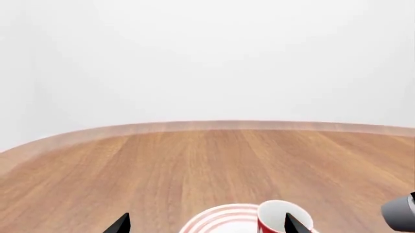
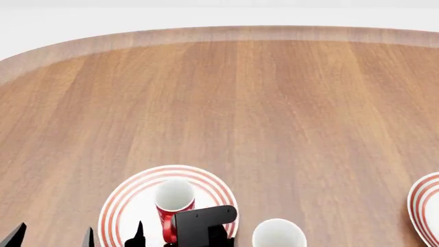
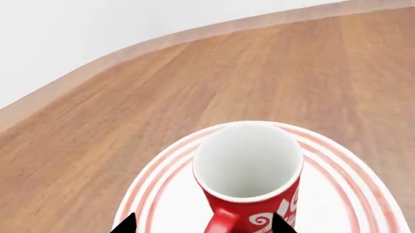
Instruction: Put the red mug on the left plate.
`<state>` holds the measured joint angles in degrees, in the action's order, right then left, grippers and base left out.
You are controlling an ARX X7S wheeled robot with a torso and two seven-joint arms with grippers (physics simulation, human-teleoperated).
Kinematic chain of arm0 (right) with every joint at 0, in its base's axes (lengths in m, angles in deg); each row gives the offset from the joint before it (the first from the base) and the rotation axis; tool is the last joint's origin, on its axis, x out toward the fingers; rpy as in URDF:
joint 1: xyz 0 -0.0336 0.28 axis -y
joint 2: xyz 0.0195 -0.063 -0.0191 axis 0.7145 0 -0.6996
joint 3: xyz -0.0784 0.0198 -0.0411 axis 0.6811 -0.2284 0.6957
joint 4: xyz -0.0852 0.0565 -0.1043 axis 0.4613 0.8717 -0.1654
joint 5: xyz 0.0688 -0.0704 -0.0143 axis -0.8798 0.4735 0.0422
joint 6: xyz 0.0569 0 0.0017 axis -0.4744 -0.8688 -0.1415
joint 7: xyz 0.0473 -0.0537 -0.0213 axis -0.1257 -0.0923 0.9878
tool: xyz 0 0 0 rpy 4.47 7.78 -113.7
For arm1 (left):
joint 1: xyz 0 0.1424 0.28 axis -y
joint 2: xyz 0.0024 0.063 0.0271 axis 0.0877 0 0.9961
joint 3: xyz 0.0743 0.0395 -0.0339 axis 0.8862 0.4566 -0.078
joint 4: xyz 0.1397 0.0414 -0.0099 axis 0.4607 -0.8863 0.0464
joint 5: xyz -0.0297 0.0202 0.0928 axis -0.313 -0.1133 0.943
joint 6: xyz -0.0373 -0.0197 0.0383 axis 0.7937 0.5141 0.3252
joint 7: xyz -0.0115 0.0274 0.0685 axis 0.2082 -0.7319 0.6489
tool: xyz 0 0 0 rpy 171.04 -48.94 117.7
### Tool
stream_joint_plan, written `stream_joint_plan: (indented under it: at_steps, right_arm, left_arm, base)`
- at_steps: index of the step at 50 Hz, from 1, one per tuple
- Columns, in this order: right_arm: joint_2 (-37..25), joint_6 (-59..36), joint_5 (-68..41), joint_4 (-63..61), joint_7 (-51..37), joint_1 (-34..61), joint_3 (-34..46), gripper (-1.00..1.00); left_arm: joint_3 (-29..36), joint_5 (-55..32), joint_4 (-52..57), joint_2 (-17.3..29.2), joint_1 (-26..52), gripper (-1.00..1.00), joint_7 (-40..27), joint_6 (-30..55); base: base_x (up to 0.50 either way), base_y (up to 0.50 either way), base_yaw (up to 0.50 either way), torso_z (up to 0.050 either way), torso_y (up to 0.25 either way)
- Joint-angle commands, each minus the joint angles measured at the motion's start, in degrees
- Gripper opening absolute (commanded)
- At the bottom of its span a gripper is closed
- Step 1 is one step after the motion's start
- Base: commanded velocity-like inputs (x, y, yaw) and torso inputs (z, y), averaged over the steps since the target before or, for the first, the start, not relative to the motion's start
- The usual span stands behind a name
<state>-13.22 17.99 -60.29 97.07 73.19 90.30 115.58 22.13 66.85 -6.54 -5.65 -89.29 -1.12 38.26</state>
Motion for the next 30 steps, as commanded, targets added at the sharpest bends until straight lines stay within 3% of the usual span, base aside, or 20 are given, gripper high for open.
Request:
stream_joint_plan:
  at_steps: [1, 15, 30]
  right_arm:
    - [0.01, 3.65, 5.12, -2.41, -4.94, -1.21, -0.14, 1.00]
    - [-0.60, 7.22, 10.14, -5.37, -9.88, -2.35, 0.28, 1.00]
    - [-11.02, 6.15, 19.39, -28.15, -28.47, 0.13, 4.43, 1.00]
  left_arm:
    - [-0.11, -0.23, 1.10, 0.42, -0.40, 1.00, -0.36, 0.05]
    - [-0.44, -0.05, 4.21, 1.38, -1.76, 1.00, -1.15, -0.31]
    - [-1.06, -0.18, 8.06, 2.73, -3.83, 1.00, -1.91, -0.81]
  base:
    - [0.00, 0.00, 0.00, 0.000, 0.000]
    - [0.00, 0.00, 0.00, 0.000, 0.000]
    - [0.00, 0.00, 0.00, 0.000, 0.000]
